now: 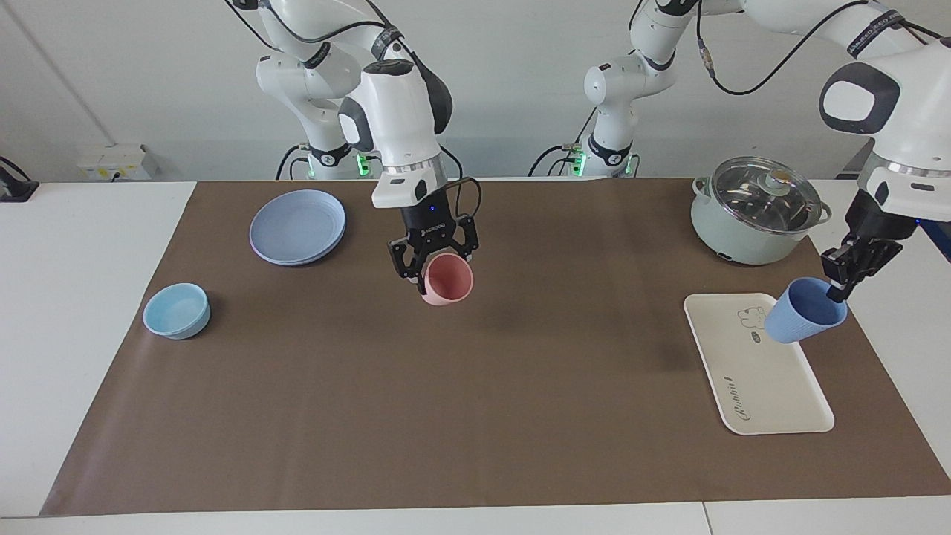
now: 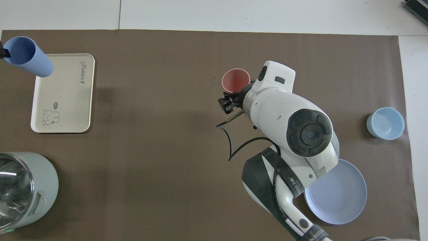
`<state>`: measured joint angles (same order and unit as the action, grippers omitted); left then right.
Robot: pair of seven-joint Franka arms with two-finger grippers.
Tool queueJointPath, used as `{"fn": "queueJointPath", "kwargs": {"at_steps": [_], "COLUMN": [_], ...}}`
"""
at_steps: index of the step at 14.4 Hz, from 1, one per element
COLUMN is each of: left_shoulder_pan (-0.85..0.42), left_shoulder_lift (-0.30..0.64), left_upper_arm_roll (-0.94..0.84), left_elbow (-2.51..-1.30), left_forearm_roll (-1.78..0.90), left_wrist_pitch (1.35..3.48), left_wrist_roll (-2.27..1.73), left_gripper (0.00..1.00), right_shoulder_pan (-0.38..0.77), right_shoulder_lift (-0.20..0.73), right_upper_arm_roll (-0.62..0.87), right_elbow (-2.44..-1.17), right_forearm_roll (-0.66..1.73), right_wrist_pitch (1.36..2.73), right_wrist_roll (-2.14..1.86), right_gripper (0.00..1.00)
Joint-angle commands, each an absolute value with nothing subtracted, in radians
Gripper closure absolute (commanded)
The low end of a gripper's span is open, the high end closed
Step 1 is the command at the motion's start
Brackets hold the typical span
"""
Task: Place cup on tray
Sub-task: 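Carry the blue cup to the tray while the right gripper moves the pink cup back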
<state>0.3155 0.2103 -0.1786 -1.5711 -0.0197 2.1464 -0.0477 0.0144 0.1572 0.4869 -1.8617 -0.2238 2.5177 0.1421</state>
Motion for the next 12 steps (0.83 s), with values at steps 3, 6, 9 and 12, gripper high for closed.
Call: {"fn": "queueJointPath", "kwargs": {"at_steps": [3, 6, 9, 12], "left_shoulder_pan": [0.354, 0.365, 0.371, 0.406], "left_shoulder_lift": [0.179, 0.198, 0.222, 0.258], "left_upper_arm_roll": [-0.189, -0.189, -0.189, -0.19], "left_elbow": [-1.816, -1.819, -1.859, -1.862], "left_forearm_roll": [-0.057, -0.158, -0.163, -0.184], "left_wrist_pitch": [2.4, 2.405, 2.442, 2.468], "left_wrist_roll": [0.012, 0.034, 0.084, 0.159], "left_gripper": [1.0, 1.0, 1.0, 1.0], "right_shoulder_pan": [-0.009, -0.009, -0.009, -0.009], "right_shoulder_lift": [0.16, 0.158, 0.158, 0.153], "right_upper_arm_roll": [0.442, 0.39, 0.336, 0.282], "right_elbow": [-1.845, -1.832, -1.818, -1.815], "right_forearm_roll": [-0.183, 0.022, 0.248, 0.452], "right_wrist_pitch": [2.571, 2.602, 2.602, 2.586], "right_wrist_roll": [-0.029, -0.264, -0.513, -0.737], "right_gripper": [1.0, 1.0, 1.0, 1.0]}}
